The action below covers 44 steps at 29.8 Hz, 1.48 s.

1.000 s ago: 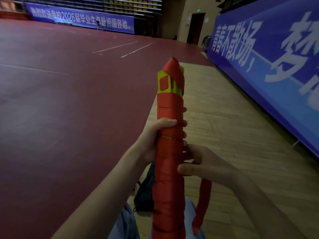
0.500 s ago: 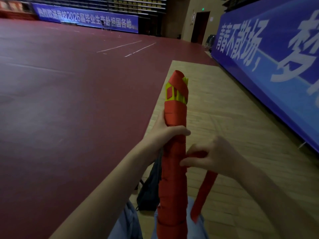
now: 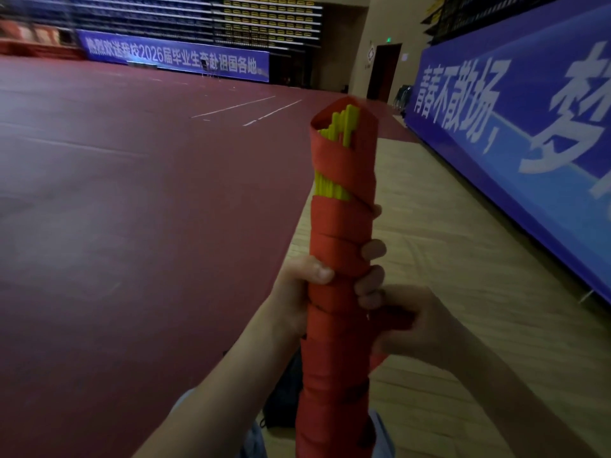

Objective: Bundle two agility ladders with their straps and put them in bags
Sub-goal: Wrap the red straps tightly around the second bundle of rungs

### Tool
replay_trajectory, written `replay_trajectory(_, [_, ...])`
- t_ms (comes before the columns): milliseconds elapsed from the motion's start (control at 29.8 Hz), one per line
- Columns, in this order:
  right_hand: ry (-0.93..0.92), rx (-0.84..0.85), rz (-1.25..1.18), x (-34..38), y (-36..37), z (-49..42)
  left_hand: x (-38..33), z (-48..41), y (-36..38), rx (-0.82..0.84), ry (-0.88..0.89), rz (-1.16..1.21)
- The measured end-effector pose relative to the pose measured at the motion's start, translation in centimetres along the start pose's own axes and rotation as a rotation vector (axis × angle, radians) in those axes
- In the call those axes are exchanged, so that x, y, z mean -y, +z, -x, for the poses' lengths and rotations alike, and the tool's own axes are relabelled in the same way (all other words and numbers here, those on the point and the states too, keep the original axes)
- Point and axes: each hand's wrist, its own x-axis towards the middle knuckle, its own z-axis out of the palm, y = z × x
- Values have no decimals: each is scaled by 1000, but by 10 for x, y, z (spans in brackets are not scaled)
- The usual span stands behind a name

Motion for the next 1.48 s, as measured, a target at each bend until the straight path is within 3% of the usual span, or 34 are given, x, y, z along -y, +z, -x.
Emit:
replay_trajectory(67, [-31, -89, 127, -1, -1, -1, 0, 1, -2, -39, 30, 28])
replay_trajectory(168, [32, -141, 71, -5, -3, -3, 1, -1, -3, -95, 62, 56])
replay_trajectory(336, [368, 28, -117, -15, 7, 0, 7, -3, -5, -32, 64, 18])
replay_trajectory(370, [393, 2, -181, -19, 9, 1, 6, -3, -4, -94, 73, -101])
replay_trajectory(437, [419, -92, -219, -20, 9, 1, 2, -3, -3, -376, 49, -304])
replay_trajectory(504, [437, -160, -121, -9, 11, -3, -8, -3, -1, -739, 94, -495])
replay_trajectory(571, [453, -215, 9, 1, 14, -10, -17, -4, -5, -970, 160, -653])
replay_trajectory(706, [404, -280, 299, 6, 23, -21, -4, -12, -12, -1069, 191, -983])
replay_trajectory(773, [366, -211, 491, 12, 19, -25, -6, -15, -10, -1106, 205, -954])
replay_trajectory(840, [284, -132, 661, 17, 12, -25, -10, -11, -9, -1061, 121, -773])
replay_trajectory(941, [1, -110, 832, 21, -8, -21, -12, -5, -7, -834, -63, -584])
replay_trajectory(1041, [35, -133, 904, 28, -25, -25, -13, -4, -5, -521, -67, -356])
replay_trajectory(1109, [150, -102, 767, 33, -33, -27, -12, -8, -2, -360, -22, -260])
replay_trajectory(1209, [276, -16, 475, 27, -33, -26, -8, -10, -2, -277, 17, -212])
replay_trajectory(1344, [442, 30, -73, 1, -21, -15, -7, -9, -5, -321, -68, -353])
replay_trajectory(1478, [417, 7, -286, -19, -12, -10, -9, -6, -1, -459, -103, -506])
